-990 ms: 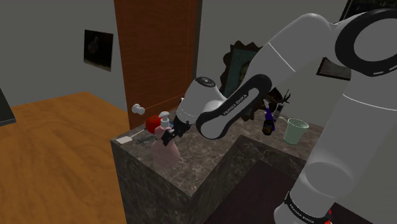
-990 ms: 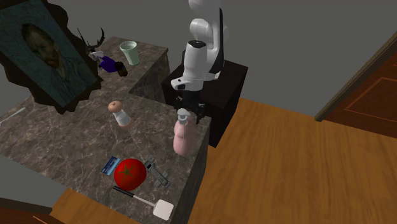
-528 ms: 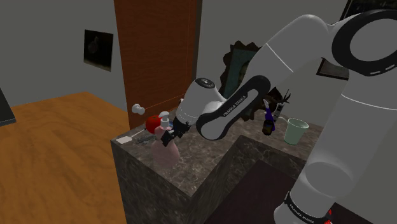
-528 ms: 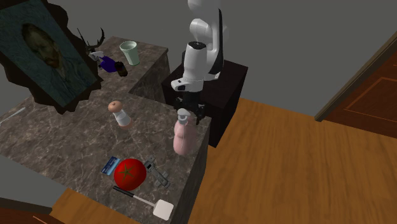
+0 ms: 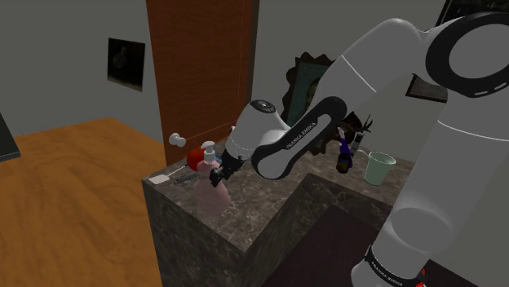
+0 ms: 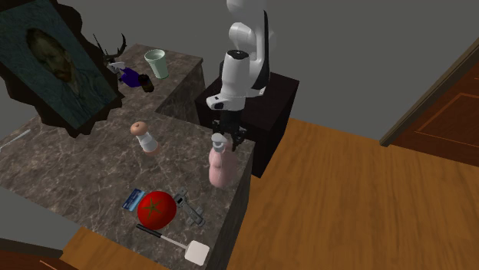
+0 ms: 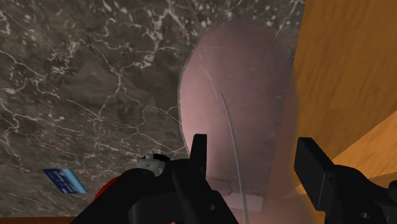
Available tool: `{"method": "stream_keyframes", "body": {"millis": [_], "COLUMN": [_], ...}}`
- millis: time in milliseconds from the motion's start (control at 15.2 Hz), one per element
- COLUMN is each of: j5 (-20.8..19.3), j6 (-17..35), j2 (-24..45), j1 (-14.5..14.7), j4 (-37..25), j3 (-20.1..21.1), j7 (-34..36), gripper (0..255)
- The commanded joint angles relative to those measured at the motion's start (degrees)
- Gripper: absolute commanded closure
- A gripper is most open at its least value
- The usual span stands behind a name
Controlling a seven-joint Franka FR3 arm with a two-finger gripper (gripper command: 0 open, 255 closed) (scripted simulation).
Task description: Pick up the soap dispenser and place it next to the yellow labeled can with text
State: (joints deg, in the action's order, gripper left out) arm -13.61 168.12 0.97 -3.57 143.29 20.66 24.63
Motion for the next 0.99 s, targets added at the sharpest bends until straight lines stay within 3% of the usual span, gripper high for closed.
{"method": "stream_keyframes", "body": {"millis": [0,528,924], "j5": [0.0,8.2,12.0], "j6": [0.0,-5.4,-10.4], "j2": [0.0,-4.9,-8.5], "j1": [0.0,0.9,1.9], "j4": [0.0,-1.0,-2.6], "j3": [0.0,0.3,-0.4], "j7": [0.0,-6.4,-9.4], "gripper": [255,255,255]}}
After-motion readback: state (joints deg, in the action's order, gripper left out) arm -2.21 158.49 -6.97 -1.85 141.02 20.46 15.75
